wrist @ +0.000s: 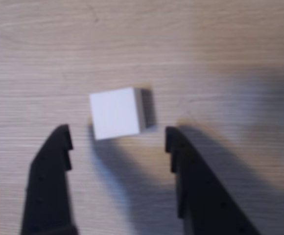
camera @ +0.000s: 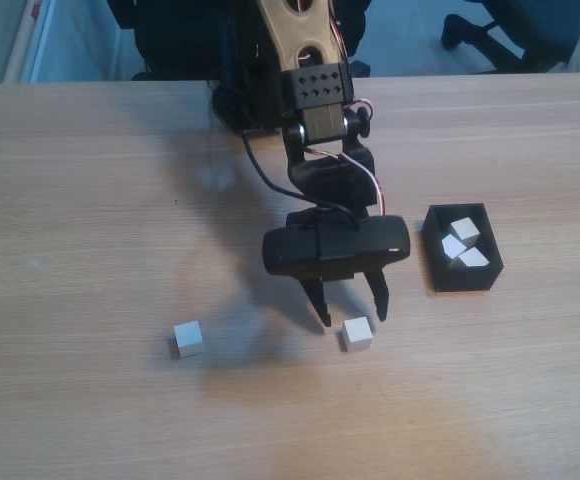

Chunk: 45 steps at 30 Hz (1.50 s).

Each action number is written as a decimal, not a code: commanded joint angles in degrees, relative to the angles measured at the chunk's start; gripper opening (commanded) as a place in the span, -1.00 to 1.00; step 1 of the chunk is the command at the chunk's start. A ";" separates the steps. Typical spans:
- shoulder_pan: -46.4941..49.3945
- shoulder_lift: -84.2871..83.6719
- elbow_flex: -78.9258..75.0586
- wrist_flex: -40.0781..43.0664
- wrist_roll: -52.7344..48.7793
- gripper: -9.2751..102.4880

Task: Pick blocks and place them in the box.

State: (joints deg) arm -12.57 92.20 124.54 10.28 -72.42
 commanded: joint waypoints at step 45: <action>-9.14 9.32 -7.29 22.41 1.93 -0.83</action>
State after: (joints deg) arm -19.07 95.62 119.88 26.98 -71.54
